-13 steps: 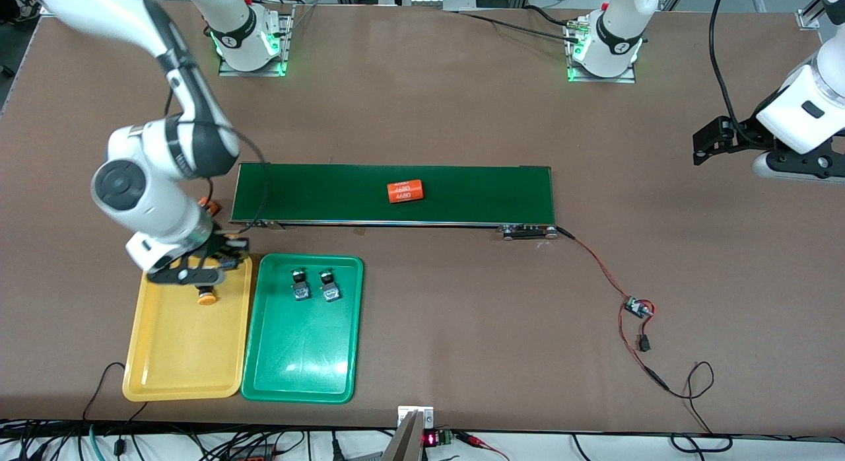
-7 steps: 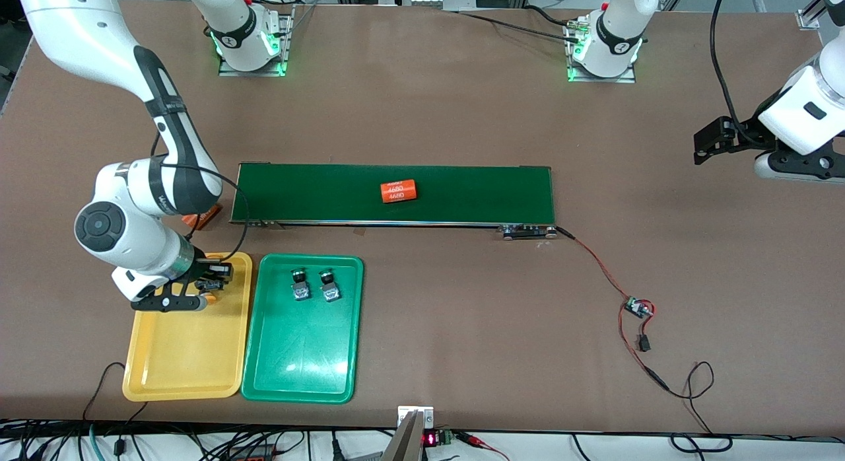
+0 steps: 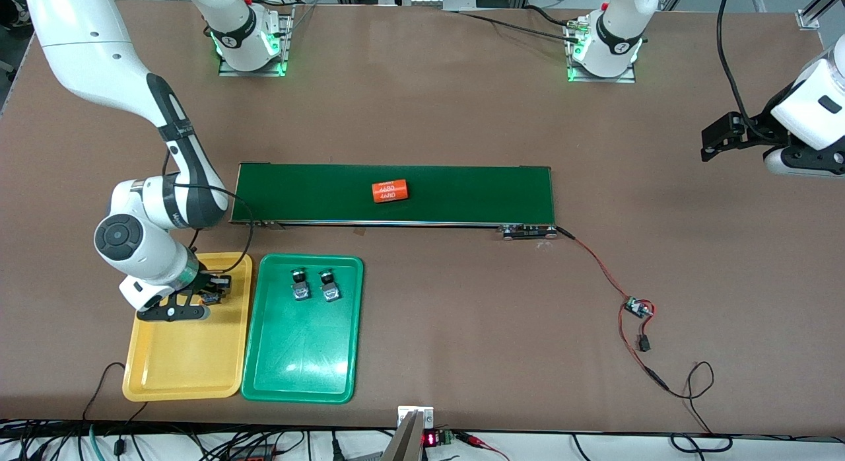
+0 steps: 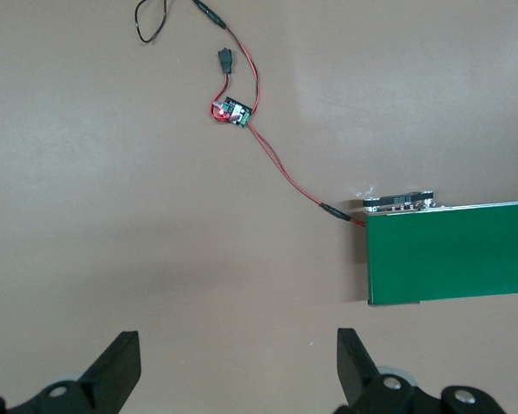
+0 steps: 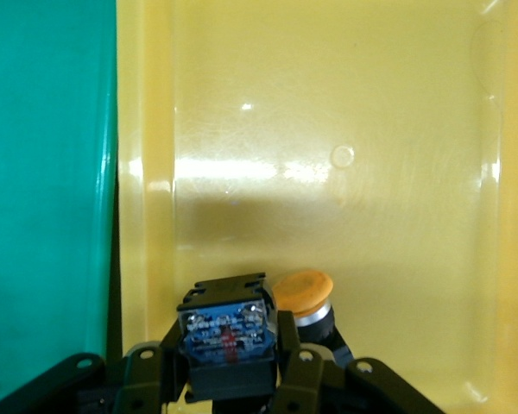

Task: Sort buttons by color to trays
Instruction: 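Lower the yellow-cap button into the yellow tray and open the right gripper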

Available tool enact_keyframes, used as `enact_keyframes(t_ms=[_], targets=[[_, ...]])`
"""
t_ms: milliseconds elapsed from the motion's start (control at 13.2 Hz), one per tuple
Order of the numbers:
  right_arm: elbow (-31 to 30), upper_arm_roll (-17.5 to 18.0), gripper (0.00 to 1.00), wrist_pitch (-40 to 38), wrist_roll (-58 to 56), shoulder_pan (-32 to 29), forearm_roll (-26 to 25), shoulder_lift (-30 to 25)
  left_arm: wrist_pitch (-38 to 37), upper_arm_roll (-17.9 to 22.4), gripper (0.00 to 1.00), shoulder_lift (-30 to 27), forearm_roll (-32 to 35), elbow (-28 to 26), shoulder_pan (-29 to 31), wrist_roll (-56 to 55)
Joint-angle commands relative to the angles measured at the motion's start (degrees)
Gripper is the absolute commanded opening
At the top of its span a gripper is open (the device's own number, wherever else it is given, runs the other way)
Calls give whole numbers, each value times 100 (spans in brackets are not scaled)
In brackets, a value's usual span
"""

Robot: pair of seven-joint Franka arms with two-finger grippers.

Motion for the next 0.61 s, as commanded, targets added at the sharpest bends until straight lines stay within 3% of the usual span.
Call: enact_keyframes(t_ms=[0,151,227,303,530], targets=[[157,-7,37,147,-70,-37,-85,153,-49,-28,100,-88,-111,-137,151,40],[149,-16,65,147,-61,-20,-85,135,22,-38,100,-149,-119,-251,169,22],[149,-7,86,147,-35,-11,-76,126,187,-38,100,-324,-154,-478,178,31],[149,-7,97,147,-26,-2,-67,109,328,-38,100,-474,-163,-741,178,31],[96,-7,100,77,-70,15,-50,-66,339,-38,100,-633,-364,-920,327,83]])
